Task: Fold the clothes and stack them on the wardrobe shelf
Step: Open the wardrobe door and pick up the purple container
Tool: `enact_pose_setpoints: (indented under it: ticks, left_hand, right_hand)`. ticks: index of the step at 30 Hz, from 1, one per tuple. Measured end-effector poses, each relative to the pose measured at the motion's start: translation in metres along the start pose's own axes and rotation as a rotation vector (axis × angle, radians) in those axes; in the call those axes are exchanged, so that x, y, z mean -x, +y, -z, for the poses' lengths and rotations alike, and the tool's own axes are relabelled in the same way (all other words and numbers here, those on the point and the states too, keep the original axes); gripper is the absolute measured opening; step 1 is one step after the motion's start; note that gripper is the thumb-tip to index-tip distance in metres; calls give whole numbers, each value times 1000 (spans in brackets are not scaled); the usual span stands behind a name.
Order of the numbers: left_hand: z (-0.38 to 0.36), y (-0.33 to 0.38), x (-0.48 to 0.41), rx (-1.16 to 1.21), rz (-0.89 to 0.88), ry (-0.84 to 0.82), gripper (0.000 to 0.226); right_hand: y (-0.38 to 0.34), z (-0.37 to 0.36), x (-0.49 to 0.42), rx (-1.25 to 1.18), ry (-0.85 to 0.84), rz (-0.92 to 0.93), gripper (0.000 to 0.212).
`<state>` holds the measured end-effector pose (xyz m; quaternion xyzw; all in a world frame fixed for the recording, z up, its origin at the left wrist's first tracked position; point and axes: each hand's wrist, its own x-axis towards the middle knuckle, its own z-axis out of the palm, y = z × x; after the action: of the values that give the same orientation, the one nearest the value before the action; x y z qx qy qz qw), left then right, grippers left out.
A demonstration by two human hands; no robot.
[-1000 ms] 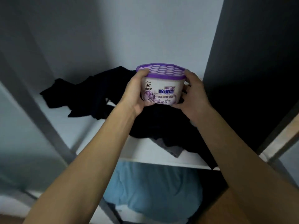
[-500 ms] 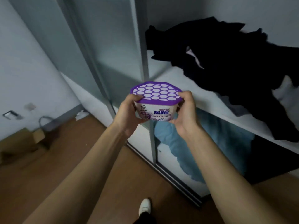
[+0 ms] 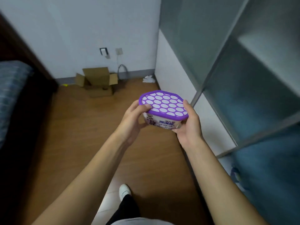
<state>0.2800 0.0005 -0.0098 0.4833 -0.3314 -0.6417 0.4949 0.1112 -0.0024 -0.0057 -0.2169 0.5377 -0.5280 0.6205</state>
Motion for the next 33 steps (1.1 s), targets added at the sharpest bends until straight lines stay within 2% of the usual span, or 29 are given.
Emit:
enact_pose_setpoints:
  ticks: [2, 5, 8, 14, 18, 20, 22, 26, 29, 33]
  left_hand:
    - [53, 11, -14, 22, 34, 29, 39]
    - [126, 28, -30, 79, 146, 60, 21]
    - [184, 41, -47, 144, 213, 134, 14]
    - [253, 54, -107, 237, 211, 331, 25]
    - [290, 67, -172, 258, 210, 408, 36]
    - [310, 76, -212, 255, 206, 438, 37]
    - [330, 88, -255, 248, 210, 468, 35]
    - [359, 118, -337, 218, 242, 490, 25]
    - [378, 139, -393, 206, 259, 494, 34]
    - [411, 163, -452, 239, 286, 512, 54]
  right_hand:
    - [19, -48, -17, 38, -16, -13, 24]
    - [45, -117, -41, 108, -62, -21, 34]
    - [69, -173, -65, 160, -71, -60, 39]
    - [92, -257, -136, 293, -192, -216, 42]
    - [97, -306, -209, 389, -277, -419, 55]
    - [98, -331, -252, 410, -320, -463, 57]
    - [98, -359, -296, 419, -340, -471, 53]
    - [89, -421, -376, 493, -322, -445, 28]
    - [83, -467, -432, 544, -307, -407, 29]
    - [88, -521, -493, 581, -294, -443, 40]
